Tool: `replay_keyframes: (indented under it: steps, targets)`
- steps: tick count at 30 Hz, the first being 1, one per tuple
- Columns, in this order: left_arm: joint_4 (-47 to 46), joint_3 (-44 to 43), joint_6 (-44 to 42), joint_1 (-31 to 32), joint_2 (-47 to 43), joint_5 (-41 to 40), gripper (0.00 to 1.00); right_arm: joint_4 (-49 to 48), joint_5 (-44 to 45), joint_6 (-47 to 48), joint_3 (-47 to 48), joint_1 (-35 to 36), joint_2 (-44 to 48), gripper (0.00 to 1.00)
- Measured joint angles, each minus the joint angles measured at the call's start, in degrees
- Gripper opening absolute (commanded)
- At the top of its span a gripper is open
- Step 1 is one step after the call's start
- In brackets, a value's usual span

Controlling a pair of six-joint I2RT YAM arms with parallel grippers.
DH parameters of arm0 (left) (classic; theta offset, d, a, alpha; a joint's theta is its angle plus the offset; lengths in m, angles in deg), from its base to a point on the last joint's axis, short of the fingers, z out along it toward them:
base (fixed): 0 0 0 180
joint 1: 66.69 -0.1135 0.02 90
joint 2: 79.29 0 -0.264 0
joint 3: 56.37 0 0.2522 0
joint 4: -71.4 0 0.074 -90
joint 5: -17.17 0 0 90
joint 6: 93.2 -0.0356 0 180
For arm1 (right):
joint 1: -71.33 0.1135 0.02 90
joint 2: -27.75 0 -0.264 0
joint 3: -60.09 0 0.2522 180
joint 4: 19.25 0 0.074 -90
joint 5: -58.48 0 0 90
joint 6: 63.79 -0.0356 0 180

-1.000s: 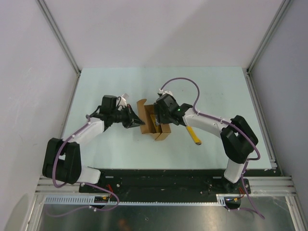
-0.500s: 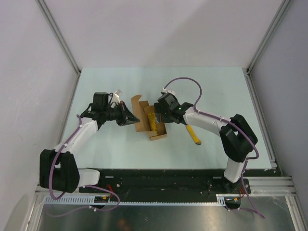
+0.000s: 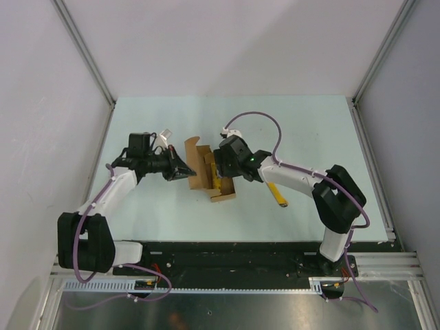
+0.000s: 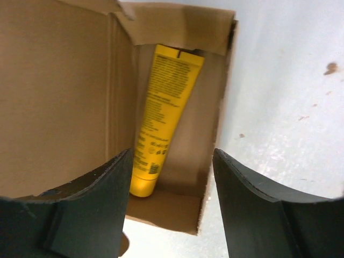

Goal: Unpack the express box

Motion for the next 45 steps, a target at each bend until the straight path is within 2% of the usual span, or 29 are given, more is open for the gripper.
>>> replay_keyframes:
  steps: [5, 11, 18, 36, 40, 41, 45]
  targets:
    - [-0.24, 1.07, -0.83, -0.98, 0.24, 1.44, 0.0, -1.2, 0.04, -0.33, 0.0, 1.86, 0.0, 0.53]
    - [-1.49, 2.47, -1.22, -2.21, 0.94, 3.08, 0.0, -1.97, 0.26, -1.7, 0.94, 2.23, -2.05, 0.48]
    - [-1.53, 3.3, -1.29, -2.8, 2.49, 4.35, 0.0, -0.48, 0.72, -3.61, 5.38, 3.04, -9.09, 0.53]
    - [-0.9, 3.3, -2.27, -3.93, 2.95, 4.55, 0.0, 7.17, 7.61, -5.07, 9.2, 4.57, -14.78, 0.53]
    - [-0.72, 3.3, -2.27, -4.15, 2.97, 4.57, 0.0, 7.58, 8.07, -4.87, 9.55, 4.61, -15.54, 0.42]
    - [-0.7, 3.3, -2.27, -4.17, 2.97, 4.55, 0.0, 7.78, 8.44, -4.7, 9.6, 4.68, -15.65, 0.36]
    - [-0.61, 3.3, -2.29, -4.31, 3.1, 4.55, 0.0, 8.39, 9.31, -4.26, 9.94, 4.7, -15.69, 0.28]
